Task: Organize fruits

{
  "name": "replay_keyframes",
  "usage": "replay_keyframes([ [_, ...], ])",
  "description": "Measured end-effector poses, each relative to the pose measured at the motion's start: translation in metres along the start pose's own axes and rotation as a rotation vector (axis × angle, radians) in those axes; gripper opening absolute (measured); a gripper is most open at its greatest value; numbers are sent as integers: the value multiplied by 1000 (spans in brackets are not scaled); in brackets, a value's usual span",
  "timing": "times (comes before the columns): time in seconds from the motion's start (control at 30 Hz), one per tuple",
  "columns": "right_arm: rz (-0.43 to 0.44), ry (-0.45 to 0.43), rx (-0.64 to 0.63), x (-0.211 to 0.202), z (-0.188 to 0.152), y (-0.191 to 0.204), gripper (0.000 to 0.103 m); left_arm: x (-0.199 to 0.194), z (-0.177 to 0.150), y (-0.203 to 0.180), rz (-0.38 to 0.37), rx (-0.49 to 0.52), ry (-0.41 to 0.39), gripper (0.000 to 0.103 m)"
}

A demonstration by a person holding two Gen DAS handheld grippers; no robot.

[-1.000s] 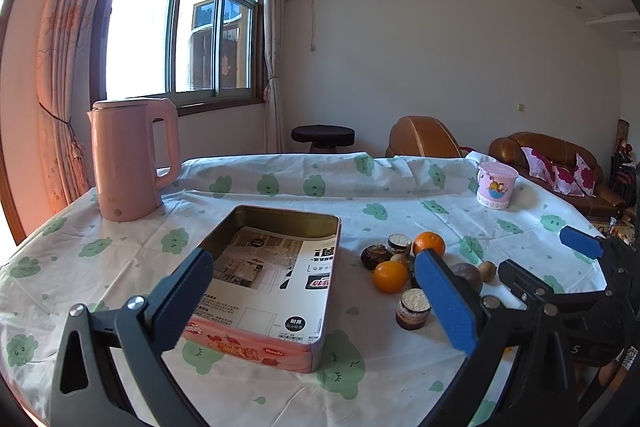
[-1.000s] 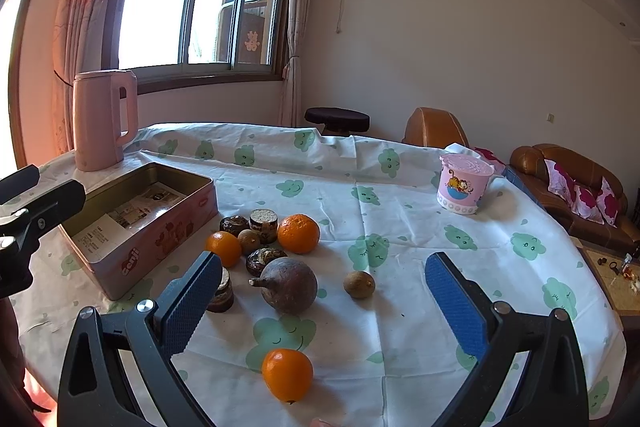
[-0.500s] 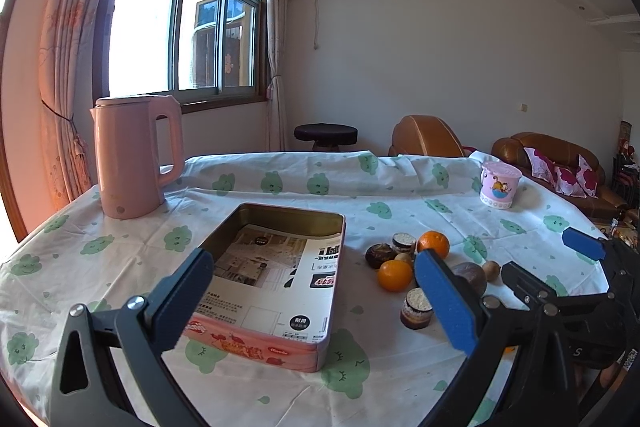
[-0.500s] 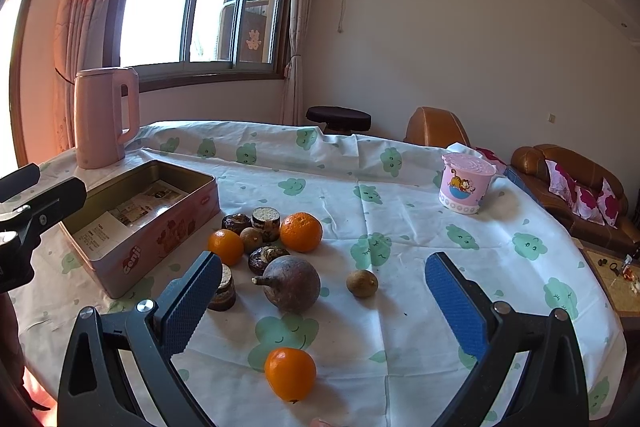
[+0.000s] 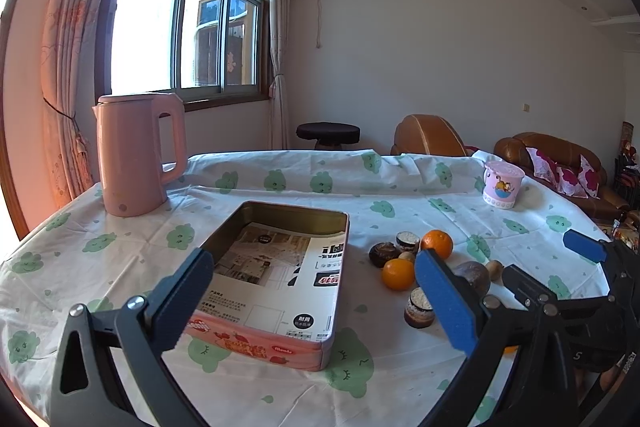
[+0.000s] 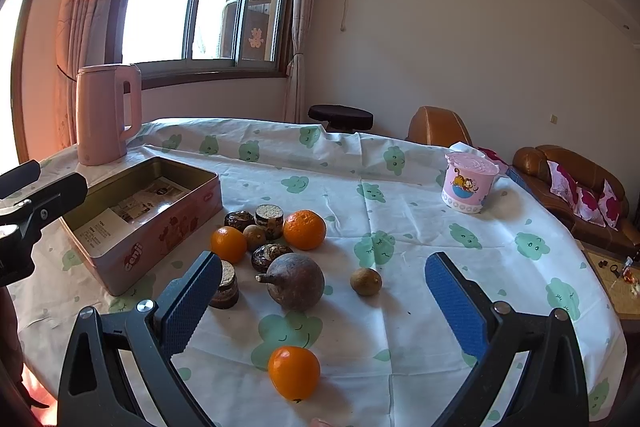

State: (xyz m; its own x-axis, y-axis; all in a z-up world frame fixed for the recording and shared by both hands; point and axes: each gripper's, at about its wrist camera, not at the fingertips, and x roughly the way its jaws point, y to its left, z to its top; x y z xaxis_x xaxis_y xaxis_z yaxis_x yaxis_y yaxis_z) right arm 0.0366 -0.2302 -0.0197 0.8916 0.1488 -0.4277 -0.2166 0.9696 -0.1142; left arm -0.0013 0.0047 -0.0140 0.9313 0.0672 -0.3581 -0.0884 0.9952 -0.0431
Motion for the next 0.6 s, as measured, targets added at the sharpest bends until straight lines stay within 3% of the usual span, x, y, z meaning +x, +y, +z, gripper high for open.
replay_keyframes([
  [0.6,16,16,8,3,-11,-7,102,7,-13,-8,-6,20,28,103],
])
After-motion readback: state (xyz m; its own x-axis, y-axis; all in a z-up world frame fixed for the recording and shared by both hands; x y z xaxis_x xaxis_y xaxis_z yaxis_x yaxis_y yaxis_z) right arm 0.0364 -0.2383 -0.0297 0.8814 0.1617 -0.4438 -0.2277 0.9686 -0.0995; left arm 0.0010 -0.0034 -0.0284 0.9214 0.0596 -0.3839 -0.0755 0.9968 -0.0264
